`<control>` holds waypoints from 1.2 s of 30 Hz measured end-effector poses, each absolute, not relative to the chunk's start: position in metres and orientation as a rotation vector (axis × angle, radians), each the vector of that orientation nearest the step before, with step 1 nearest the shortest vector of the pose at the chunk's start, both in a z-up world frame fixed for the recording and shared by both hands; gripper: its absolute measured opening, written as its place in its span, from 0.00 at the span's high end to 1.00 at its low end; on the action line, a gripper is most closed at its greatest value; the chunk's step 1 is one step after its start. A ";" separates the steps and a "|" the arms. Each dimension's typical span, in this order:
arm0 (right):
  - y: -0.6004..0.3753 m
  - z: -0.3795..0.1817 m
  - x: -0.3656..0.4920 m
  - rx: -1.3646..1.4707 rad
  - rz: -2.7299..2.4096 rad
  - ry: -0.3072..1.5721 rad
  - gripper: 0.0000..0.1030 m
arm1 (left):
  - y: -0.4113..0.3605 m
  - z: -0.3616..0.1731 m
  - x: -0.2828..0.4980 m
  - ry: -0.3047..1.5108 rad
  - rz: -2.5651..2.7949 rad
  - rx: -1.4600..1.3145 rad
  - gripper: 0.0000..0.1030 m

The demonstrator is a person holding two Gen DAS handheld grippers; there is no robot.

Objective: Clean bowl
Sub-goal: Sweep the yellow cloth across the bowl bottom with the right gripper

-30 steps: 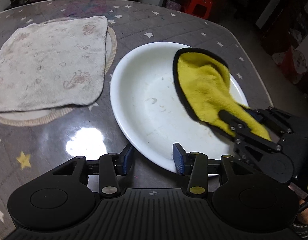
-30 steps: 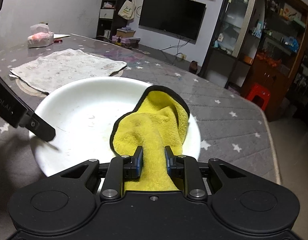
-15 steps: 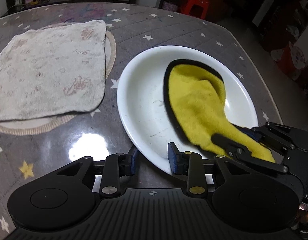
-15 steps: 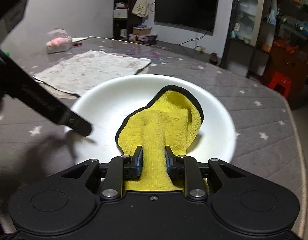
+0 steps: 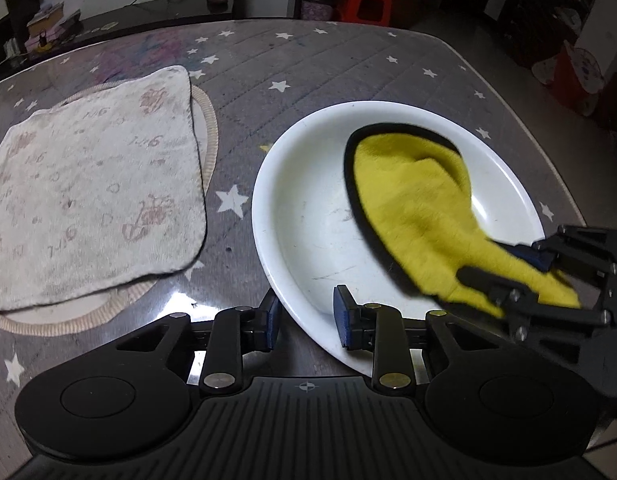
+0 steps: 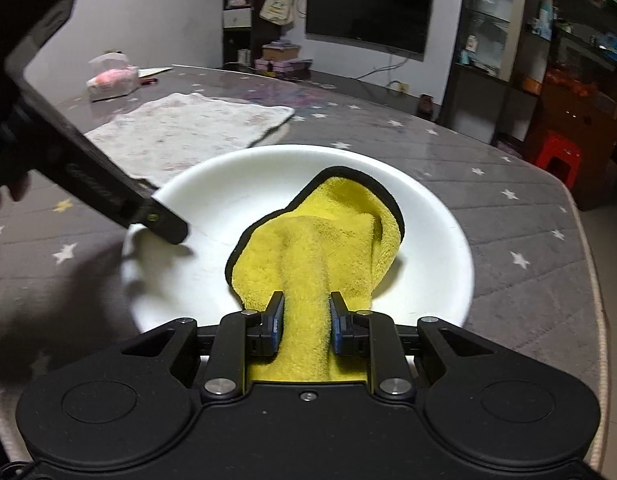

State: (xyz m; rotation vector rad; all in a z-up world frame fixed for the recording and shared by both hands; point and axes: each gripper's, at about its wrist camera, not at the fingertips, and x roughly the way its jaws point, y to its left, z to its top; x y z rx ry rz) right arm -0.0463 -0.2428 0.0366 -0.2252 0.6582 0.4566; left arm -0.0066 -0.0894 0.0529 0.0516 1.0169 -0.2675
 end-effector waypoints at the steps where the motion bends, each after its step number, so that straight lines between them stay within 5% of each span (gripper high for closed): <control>1: -0.245 0.035 -0.044 -0.229 0.445 0.656 0.77 | -0.090 0.052 -0.005 1.018 -0.267 0.052 0.71; 36: -0.226 0.032 -0.019 -0.289 0.453 0.657 0.77 | -0.088 0.053 -0.003 1.027 -0.304 0.042 0.67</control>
